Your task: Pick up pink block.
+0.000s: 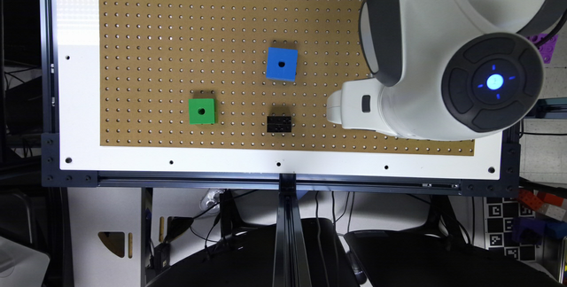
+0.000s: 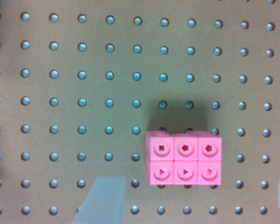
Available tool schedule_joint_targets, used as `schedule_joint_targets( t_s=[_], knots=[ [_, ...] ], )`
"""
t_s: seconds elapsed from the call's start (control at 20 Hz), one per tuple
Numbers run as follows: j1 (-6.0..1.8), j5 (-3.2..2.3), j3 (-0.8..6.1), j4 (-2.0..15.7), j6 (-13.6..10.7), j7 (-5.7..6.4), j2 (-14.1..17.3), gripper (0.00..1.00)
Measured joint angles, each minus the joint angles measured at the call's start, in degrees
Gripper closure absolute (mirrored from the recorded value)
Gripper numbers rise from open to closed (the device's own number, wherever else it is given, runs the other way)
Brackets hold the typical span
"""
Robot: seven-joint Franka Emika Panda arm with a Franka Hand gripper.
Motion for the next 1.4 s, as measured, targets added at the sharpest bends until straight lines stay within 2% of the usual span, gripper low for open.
schedule_joint_targets(
  t_s=[0.35, 0.55, 0.8, 0.9, 1.05, 1.2, 1.4],
  knots=[
    [0.08, 0.00, 0.01, 0.03, 0.4, 0.00, 1.6, 0.00],
    [0.17, -0.03, 0.01, 0.17, 2.9, 0.00, 4.2, 0.00],
    [0.45, -0.03, 0.01, 2.25, 3.5, 0.03, 6.0, 0.00],
    [0.52, -0.04, 0.01, 2.45, 4.1, 0.03, 7.2, 0.00],
    [0.54, -0.14, 0.01, 2.82, 6.4, 0.03, 9.8, 0.00],
    [0.55, -0.19, 0.01, 3.80, 6.8, 0.03, 11.2, 0.00],
    [0.55, -0.24, 0.01, 4.08, 7.9, 0.03, 13.0, 0.00]
  ],
)
